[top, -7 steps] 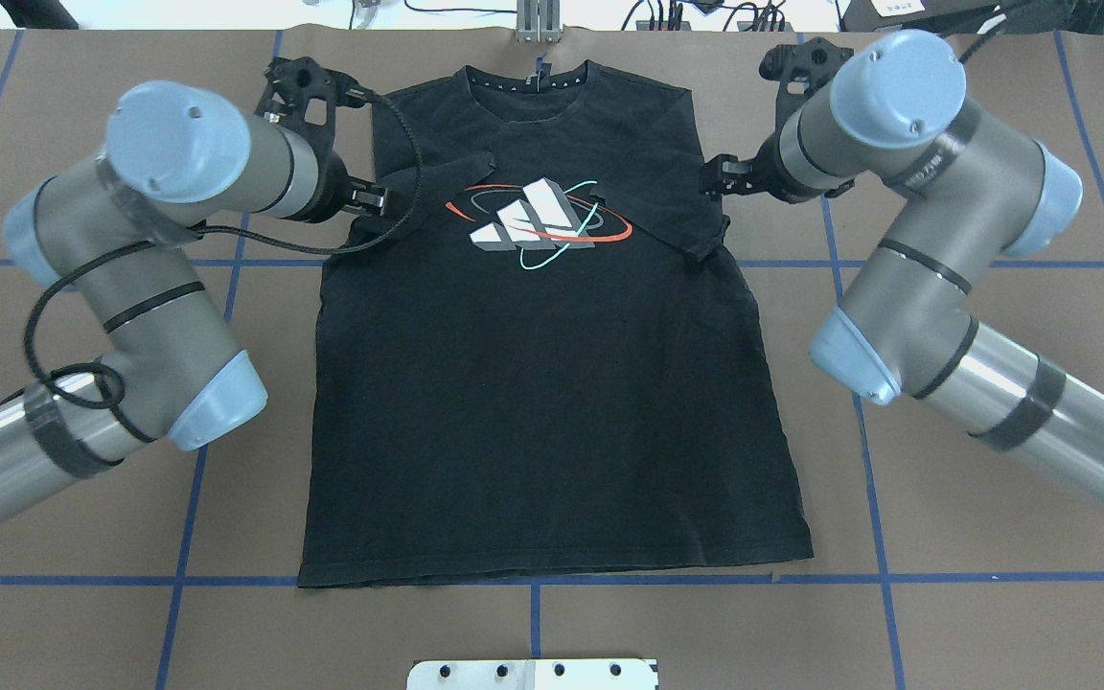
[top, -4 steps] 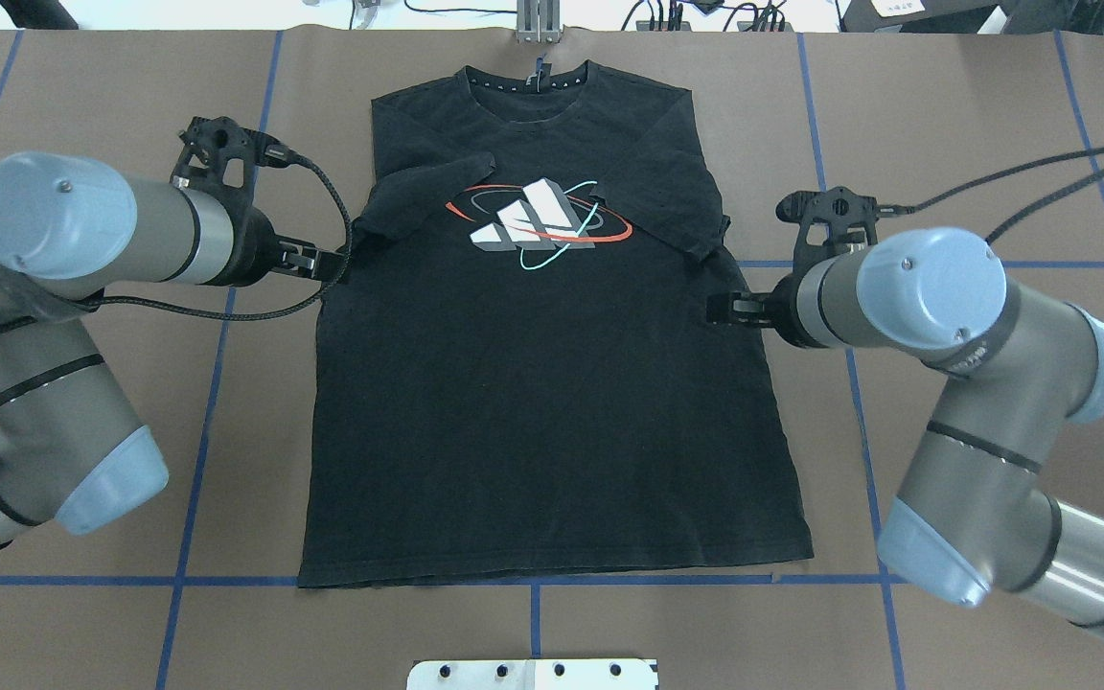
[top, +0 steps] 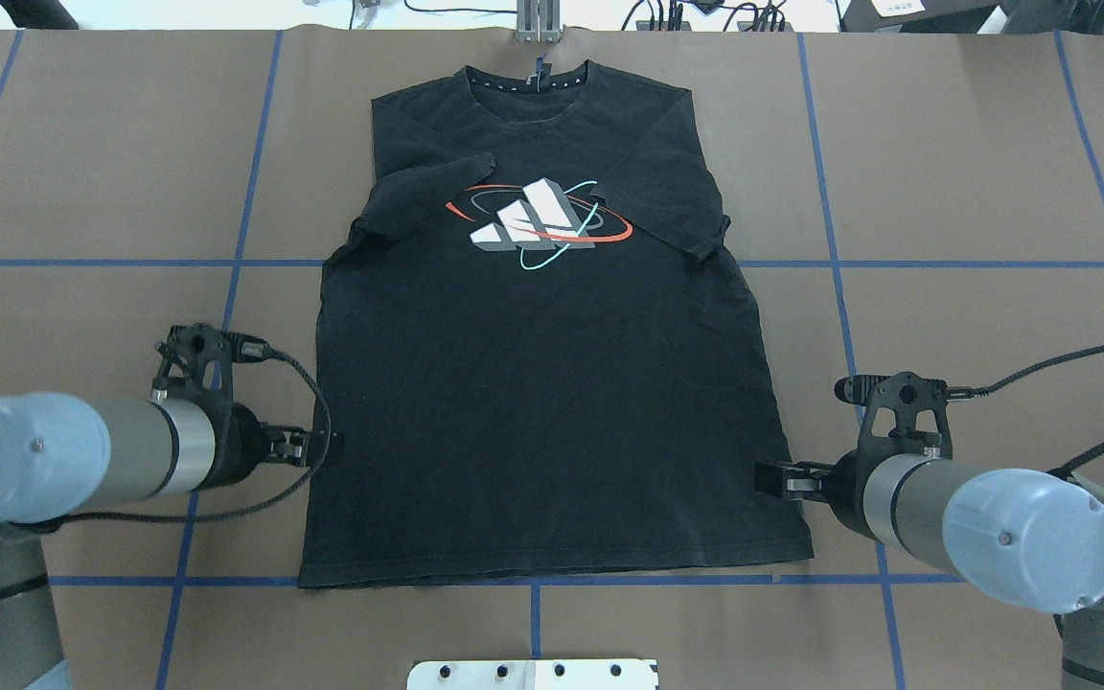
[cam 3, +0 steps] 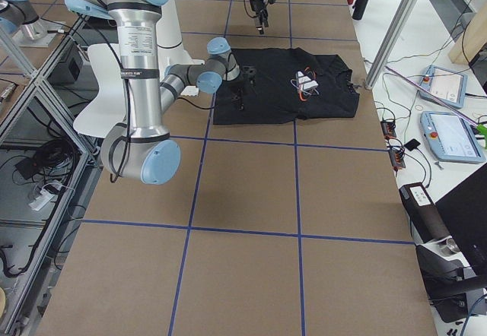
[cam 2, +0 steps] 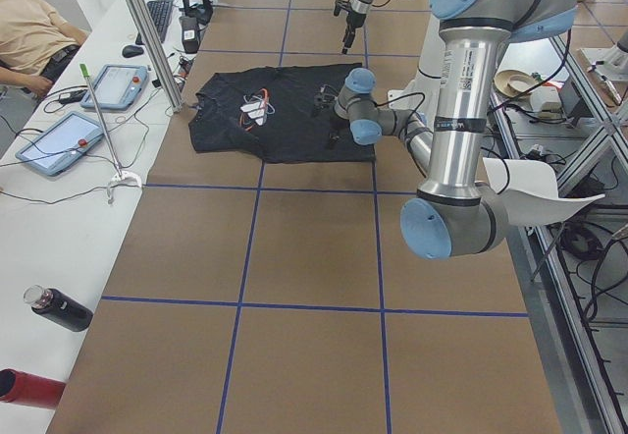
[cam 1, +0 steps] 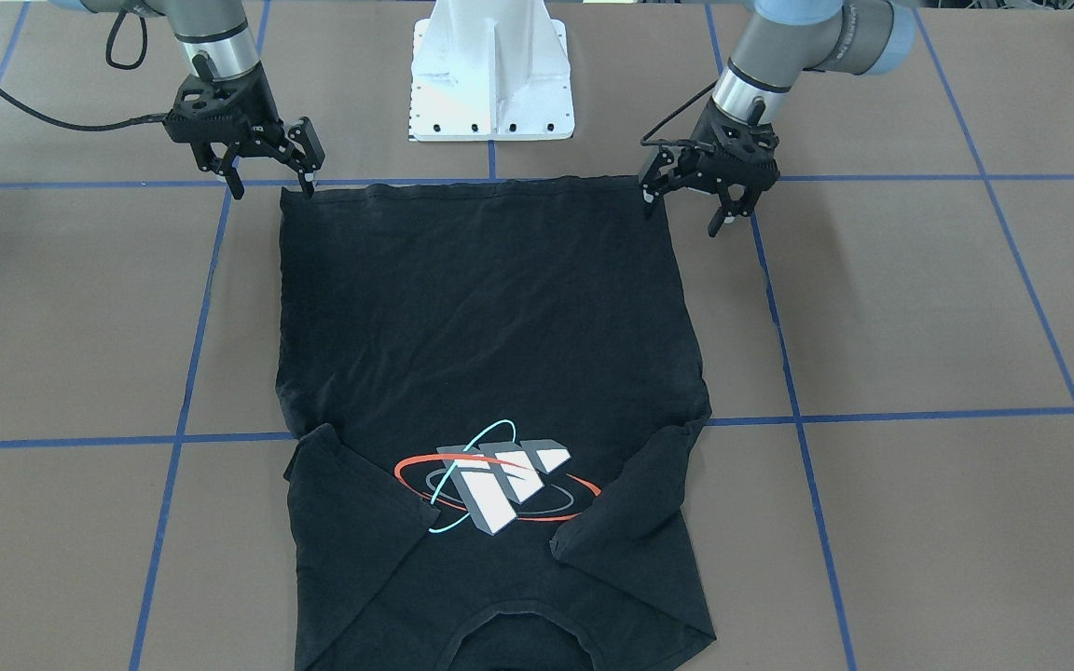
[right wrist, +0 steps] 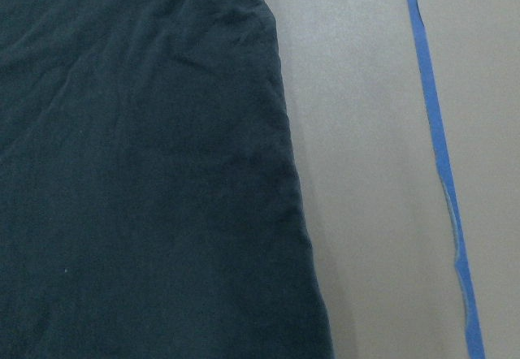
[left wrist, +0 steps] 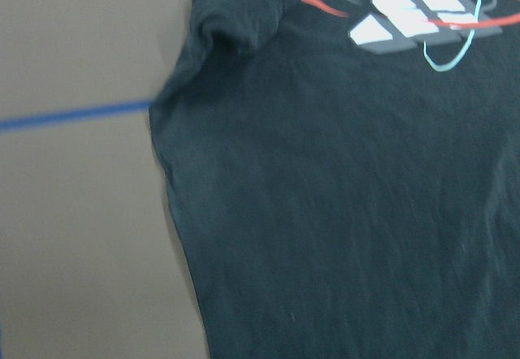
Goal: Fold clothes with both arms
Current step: 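Move both grippers down to the shirt's bottom hem corners, then grasp the bottom hem corners with both grippers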
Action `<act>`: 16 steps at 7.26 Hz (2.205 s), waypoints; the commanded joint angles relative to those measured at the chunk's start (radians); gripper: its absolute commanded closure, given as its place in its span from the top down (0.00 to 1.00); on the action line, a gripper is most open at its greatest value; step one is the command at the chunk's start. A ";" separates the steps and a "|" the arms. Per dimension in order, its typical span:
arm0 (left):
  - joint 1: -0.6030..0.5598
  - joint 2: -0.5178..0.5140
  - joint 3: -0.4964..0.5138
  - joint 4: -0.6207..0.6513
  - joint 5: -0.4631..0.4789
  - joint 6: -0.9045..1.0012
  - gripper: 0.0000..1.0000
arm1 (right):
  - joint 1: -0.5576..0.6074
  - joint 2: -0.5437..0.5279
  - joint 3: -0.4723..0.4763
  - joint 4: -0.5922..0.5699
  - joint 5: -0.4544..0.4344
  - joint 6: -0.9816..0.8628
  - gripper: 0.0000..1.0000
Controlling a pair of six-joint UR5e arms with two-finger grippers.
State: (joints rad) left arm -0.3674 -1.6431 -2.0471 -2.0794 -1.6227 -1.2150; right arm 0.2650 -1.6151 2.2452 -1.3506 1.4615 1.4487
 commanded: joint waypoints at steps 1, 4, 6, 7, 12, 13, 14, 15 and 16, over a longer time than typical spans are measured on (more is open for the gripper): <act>0.172 0.058 -0.004 -0.031 0.108 -0.186 0.99 | -0.021 -0.028 0.025 -0.001 -0.016 0.012 1.00; 0.240 0.058 0.002 -0.025 0.112 -0.275 0.64 | -0.020 -0.028 0.025 -0.001 -0.018 0.012 1.00; 0.240 0.060 0.008 -0.024 0.110 -0.275 0.61 | -0.020 -0.028 0.025 0.001 -0.021 0.012 1.00; 0.240 0.060 0.010 -0.024 0.109 -0.275 0.60 | -0.021 -0.028 0.025 -0.001 -0.023 0.012 1.00; 0.240 0.062 0.022 -0.018 0.107 -0.273 0.39 | -0.021 -0.028 0.024 -0.001 -0.023 0.012 1.00; 0.240 0.063 0.022 -0.018 0.107 -0.273 0.16 | -0.021 -0.028 0.024 -0.001 -0.023 0.012 1.00; 0.239 0.063 0.022 -0.016 0.107 -0.273 0.00 | -0.021 -0.029 0.022 -0.001 -0.023 0.010 1.00; 0.239 0.062 0.010 -0.001 0.107 -0.273 0.00 | -0.021 -0.038 0.022 -0.001 -0.023 0.009 1.00; 0.234 0.062 0.004 0.002 0.107 -0.273 0.00 | -0.026 -0.045 0.019 0.001 -0.023 0.009 1.00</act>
State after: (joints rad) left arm -0.1300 -1.5809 -2.0348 -2.0843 -1.5156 -1.4880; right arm 0.2423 -1.6519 2.2665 -1.3512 1.4389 1.4580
